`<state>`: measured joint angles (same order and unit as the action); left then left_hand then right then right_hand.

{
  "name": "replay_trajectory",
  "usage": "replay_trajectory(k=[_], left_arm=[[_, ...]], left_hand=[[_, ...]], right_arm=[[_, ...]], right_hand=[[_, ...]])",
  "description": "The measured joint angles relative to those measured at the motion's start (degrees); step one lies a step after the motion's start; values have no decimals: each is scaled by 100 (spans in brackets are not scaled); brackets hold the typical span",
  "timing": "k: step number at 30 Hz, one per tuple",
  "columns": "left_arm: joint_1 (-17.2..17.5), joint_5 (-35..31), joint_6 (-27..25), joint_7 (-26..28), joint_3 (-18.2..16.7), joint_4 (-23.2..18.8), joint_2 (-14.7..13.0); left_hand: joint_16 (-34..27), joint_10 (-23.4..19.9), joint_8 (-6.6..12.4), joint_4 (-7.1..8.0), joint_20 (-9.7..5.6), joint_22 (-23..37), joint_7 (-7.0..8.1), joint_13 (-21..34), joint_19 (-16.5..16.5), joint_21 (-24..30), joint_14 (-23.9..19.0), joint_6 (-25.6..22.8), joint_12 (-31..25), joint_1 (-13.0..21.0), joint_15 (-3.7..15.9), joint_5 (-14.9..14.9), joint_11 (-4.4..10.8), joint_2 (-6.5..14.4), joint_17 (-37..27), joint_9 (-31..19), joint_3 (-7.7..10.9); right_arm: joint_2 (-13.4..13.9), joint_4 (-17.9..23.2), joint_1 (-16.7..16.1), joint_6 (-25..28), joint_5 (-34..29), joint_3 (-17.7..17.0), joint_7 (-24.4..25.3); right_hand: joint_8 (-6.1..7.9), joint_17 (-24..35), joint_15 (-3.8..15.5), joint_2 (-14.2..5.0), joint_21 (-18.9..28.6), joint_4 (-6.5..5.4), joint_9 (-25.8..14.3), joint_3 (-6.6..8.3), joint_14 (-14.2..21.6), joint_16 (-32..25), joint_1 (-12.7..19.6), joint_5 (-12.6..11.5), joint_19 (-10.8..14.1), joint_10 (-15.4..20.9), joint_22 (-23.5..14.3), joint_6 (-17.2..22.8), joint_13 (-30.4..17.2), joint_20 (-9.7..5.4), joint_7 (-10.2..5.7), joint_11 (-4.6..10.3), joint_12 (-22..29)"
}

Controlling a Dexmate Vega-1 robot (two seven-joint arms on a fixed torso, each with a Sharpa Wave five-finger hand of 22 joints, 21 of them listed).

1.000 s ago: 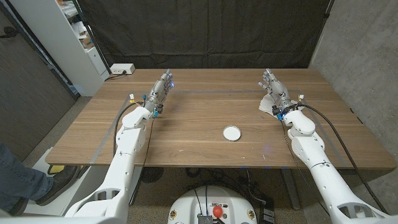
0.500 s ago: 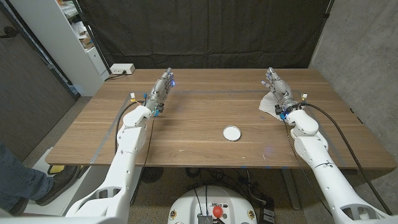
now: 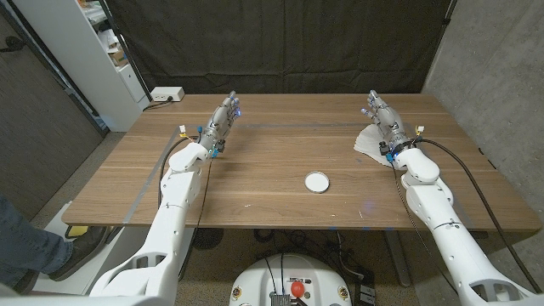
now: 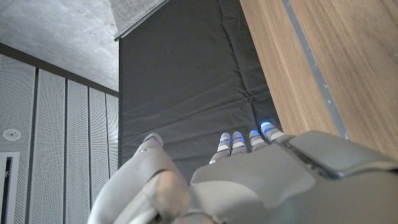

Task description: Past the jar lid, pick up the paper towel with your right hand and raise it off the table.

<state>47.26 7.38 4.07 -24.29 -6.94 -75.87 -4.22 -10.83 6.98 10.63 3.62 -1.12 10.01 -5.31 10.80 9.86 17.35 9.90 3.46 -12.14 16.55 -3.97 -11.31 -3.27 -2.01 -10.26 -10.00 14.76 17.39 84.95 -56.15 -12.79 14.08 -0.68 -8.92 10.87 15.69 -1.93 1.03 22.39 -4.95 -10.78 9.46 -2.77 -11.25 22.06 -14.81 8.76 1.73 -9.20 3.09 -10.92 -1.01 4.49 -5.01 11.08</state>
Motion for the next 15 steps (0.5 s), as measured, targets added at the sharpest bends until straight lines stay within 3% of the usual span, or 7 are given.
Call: replay_trajectory(k=[15], left_arm=[[6,-62,-48,14,40,-146,-18]], left_hand=[[0,-31,0,-16,-54,-1,0,0,-10,-22,0,-62,0,0,0,0,-31,0,0,0,-16]], right_arm=[[67,228,-135,30,-158,-62,132]], right_hand=[[0,-27,0,0,-72,5,0,-5,0,0,0,-9,-1,0,0,0,0,0,0,0,0]])
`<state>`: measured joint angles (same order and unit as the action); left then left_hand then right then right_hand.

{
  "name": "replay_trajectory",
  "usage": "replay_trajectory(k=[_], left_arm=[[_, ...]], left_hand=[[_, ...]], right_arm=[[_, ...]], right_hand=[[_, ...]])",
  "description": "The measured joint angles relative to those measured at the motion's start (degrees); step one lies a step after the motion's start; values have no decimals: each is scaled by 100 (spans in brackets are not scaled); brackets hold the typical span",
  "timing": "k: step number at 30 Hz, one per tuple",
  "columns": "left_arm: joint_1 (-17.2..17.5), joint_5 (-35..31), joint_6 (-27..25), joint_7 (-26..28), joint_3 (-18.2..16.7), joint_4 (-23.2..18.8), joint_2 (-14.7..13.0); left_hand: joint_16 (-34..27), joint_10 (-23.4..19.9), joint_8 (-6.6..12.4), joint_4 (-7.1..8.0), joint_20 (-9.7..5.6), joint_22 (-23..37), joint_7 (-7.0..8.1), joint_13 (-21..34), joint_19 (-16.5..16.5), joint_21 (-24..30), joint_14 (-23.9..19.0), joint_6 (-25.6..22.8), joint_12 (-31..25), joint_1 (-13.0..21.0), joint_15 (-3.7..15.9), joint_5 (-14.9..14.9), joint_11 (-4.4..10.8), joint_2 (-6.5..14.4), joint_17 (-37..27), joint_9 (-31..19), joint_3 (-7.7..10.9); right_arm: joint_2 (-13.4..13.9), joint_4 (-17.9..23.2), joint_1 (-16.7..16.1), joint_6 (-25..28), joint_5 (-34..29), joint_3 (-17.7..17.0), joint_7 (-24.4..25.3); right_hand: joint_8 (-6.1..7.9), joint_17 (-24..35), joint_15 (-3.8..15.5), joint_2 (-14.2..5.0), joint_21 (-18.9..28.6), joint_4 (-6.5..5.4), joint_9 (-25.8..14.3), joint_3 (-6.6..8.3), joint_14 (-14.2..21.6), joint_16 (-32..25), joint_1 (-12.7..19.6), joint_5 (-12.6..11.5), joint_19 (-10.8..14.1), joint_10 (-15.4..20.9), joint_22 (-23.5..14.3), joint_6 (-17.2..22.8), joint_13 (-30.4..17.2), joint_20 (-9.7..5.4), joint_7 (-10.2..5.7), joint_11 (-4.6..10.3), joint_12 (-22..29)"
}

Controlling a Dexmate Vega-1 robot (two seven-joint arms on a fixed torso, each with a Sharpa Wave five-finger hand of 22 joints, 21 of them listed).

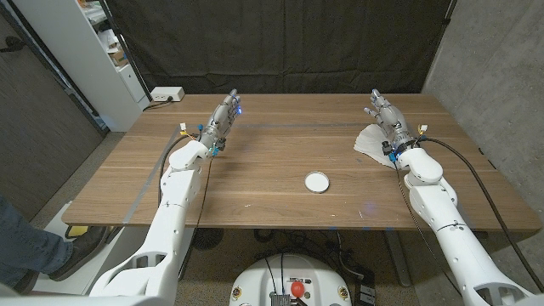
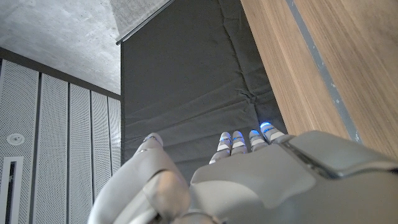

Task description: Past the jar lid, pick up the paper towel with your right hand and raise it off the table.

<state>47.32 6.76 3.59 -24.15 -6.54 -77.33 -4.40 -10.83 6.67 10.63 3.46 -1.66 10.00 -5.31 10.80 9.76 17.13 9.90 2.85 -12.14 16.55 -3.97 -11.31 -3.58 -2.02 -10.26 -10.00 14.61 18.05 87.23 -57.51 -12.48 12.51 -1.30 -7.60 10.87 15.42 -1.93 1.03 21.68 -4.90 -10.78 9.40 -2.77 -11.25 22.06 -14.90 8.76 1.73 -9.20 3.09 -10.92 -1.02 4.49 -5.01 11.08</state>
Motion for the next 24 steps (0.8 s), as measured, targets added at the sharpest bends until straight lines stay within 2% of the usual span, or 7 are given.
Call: replay_trajectory(k=[24], left_arm=[[98,50,-16,-68,45,-238,-47]], left_hand=[[0,1,0,-47,1,-1,0,0,0,-84,0,1,0,7,0,0,1,53,0,0,-1]], right_arm=[[91,484,-293,72,-325,-96,243]], right_hand=[[44,-26,0,0,-73,41,0,-13,0,-21,59,-15,0,0,0,61,-1,0,-61,0,0]])
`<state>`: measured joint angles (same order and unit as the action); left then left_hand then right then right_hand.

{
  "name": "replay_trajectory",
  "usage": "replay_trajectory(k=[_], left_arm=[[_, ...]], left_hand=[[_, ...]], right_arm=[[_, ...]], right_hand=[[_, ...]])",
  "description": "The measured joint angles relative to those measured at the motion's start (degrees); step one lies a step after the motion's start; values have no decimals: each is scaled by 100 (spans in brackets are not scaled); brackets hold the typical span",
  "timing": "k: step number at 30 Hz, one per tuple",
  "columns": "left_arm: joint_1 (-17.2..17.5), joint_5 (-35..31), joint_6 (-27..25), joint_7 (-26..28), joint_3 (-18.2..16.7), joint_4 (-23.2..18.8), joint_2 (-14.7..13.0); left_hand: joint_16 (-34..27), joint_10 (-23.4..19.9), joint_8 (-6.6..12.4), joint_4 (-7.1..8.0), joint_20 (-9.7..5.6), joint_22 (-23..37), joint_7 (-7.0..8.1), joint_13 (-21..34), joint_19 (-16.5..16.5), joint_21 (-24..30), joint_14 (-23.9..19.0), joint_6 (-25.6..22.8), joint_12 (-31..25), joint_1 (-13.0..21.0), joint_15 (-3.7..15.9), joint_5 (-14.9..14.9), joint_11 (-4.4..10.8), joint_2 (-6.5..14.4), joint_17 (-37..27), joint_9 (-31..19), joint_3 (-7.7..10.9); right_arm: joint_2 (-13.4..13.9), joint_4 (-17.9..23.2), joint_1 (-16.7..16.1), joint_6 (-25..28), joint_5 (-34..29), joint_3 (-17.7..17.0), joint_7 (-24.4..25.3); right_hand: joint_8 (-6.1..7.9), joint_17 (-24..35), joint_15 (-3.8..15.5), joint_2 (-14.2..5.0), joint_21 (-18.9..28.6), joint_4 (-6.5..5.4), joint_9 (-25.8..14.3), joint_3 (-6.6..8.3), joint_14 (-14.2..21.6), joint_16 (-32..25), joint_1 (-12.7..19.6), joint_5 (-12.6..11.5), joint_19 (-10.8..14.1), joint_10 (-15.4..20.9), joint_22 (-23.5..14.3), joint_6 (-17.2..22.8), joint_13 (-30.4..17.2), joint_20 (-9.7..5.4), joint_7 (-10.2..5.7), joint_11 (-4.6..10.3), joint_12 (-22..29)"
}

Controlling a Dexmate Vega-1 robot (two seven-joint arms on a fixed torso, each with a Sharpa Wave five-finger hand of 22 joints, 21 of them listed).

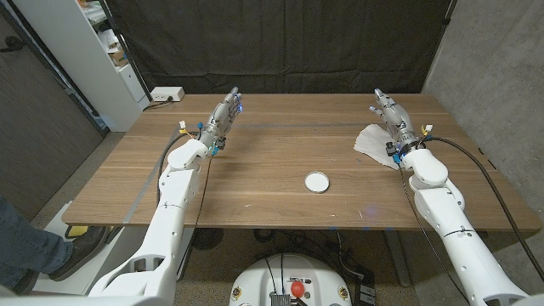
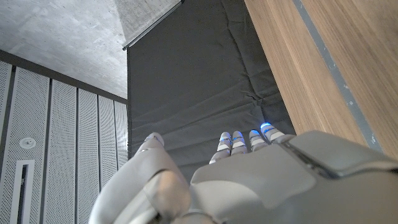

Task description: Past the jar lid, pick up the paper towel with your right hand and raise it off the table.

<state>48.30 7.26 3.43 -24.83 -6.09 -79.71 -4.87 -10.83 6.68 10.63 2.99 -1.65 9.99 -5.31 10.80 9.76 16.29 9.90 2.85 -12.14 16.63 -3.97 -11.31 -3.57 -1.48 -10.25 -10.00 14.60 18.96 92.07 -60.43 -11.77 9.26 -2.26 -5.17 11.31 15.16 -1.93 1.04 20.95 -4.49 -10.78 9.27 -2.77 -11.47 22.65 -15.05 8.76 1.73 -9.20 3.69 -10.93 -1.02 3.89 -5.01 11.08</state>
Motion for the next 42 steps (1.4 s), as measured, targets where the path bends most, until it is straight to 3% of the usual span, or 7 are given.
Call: replay_trajectory(k=[11,42], left_arm=[[41,34,-7,-20,3,-73,-11],[236,69,-73,-51,84,-332,-19]], left_hand=[[0,0,0,0,23,0,0,0,23,-44,0,0,0,0,0,0,0,0,0,0,0],[0,22,0,-23,36,-1,0,0,9,-126,0,0,0,-23,0,0,20,23,0,0,-23]], right_arm=[[55,175,-103,9,-90,-24,42],[316,736,-433,360,-1502,-22,677]], right_hand=[[0,-27,0,0,-44,0,0,0,0,0,0,0,0,21,0,0,0,0,0,21,0],[0,-62,31,-31,-146,46,0,-1,32,0,31,-21,23,52,0,32,-14,-23,-32,51,0]])
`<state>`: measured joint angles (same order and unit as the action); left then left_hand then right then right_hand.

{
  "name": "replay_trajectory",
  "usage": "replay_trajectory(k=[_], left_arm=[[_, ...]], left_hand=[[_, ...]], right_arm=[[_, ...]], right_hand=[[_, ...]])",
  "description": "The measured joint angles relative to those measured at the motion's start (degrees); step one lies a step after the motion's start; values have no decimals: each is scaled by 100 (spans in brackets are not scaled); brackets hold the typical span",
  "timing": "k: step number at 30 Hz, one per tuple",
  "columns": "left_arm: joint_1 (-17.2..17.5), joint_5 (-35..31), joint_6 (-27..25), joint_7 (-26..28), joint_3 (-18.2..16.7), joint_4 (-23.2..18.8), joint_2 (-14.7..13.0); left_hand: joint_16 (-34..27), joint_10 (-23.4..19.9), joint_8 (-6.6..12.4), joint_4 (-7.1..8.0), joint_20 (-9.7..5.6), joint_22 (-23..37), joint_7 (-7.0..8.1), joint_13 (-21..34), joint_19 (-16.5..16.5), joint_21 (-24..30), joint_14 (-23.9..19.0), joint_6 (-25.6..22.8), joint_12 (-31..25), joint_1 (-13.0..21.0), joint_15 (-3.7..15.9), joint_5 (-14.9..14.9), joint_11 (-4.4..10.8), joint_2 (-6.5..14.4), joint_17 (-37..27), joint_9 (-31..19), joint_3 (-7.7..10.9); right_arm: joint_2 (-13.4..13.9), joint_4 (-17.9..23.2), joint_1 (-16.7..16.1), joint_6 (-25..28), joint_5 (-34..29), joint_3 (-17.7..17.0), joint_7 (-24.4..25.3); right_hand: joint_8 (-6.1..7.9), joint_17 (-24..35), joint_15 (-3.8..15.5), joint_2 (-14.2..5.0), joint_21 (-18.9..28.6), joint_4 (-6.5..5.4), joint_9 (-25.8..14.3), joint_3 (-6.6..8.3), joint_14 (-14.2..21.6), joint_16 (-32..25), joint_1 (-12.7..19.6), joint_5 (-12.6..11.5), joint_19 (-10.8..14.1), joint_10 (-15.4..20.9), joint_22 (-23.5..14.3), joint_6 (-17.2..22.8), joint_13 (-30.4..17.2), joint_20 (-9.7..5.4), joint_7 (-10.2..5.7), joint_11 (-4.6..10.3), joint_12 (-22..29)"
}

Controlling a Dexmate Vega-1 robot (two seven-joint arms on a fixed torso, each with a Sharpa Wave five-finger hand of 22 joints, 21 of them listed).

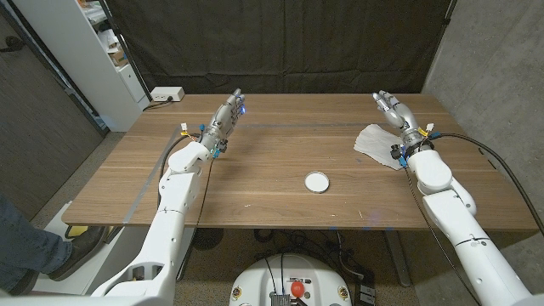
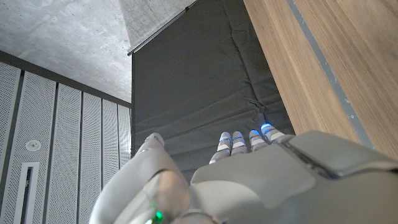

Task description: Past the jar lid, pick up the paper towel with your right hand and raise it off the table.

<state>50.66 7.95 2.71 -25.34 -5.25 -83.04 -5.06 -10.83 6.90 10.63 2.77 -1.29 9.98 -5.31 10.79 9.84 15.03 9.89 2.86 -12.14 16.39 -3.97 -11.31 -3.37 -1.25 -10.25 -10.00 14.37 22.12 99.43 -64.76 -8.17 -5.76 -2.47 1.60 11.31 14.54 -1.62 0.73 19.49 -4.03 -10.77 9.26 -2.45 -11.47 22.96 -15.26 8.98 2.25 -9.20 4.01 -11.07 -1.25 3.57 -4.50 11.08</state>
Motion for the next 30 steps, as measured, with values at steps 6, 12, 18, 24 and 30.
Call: replay_trajectory(k=[6,12,18,24,30], left_arm=[[2,1,-13,-5,2,-7,-2],[46,-3,-46,-4,20,-112,-15],[69,-5,-58,21,21,-151,-15],[83,-2,-59,30,16,-160,-14],[91,16,-58,30,12,-161,-13]], left_hand=[[0,0,0,0,54,0,0,0,9,-20,0,0,0,22,0,0,0,22,0,0,0],[0,0,0,0,62,0,0,0,1,-22,0,0,0,22,0,0,0,22,0,0,0],[0,0,0,0,62,0,0,0,1,-22,0,0,0,22,0,0,0,22,0,0,0],[0,0,0,-9,61,0,0,0,1,-22,0,0,0,22,0,0,0,22,0,0,-9],[0,0,0,-18,61,0,0,0,1,-63,0,0,0,22,0,0,0,22,0,0,-18]], right_arm=[[56,90,-37,21,-50,19,13],[108,152,-67,179,-516,30,196],[164,215,-86,237,-725,41,279],[235,311,-110,386,-1118,89,411],[288,394,-142,461,-1293,140,467]], right_hand=[[0,-18,0,0,-21,0,0,0,0,0,0,-22,9,0,0,19,0,-9,-19,0,0],[0,-17,43,-22,-42,24,0,25,19,0,22,-22,8,0,0,40,1,-8,-40,0,45],[0,-44,43,4,-65,48,0,0,20,0,48,-22,8,31,0,40,1,-8,-40,31,45],[0,-44,63,2,-87,48,0,0,-1,0,49,-45,8,31,0,64,1,-8,-64,31,45],[0,-44,63,-27,-107,48,0,1,-1,0,77,-45,8,31,0,71,2,-8,-71,31,45]])
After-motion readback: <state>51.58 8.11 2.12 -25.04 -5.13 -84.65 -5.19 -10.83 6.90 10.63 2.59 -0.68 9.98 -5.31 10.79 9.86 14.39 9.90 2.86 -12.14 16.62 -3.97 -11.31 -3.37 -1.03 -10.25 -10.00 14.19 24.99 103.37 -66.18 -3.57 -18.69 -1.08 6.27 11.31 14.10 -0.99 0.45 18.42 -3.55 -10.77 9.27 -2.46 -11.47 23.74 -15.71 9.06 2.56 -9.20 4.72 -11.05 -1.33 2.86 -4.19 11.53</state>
